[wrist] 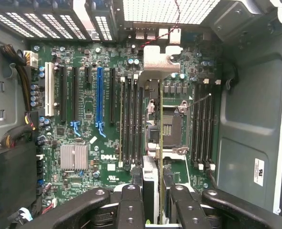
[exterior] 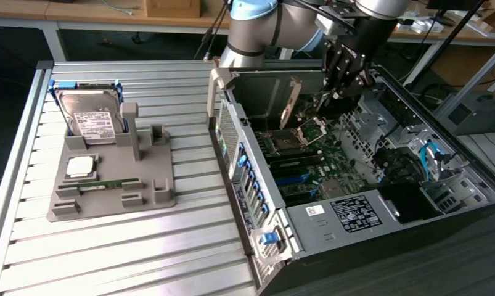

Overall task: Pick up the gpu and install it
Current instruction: 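Insert the gpu into the slot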

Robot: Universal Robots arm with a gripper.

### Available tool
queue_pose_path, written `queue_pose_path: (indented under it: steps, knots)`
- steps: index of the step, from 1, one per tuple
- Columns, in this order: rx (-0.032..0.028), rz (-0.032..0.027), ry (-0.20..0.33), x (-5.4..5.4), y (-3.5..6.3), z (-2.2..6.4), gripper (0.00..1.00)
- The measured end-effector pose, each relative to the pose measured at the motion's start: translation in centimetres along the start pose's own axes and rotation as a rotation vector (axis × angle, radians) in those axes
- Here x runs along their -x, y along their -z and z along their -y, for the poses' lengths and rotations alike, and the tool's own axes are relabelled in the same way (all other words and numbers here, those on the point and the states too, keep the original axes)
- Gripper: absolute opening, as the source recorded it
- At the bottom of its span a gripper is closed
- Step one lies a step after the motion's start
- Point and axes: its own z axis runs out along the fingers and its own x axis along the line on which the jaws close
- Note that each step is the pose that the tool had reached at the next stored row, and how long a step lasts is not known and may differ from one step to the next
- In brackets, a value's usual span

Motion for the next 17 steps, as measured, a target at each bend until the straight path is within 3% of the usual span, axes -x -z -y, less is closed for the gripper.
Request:
queue_pose_path:
  steps: [17]
  knots:
    - [0.0000,-0.0016,0.000,-0.7,-1.04,-0.03,0.27]
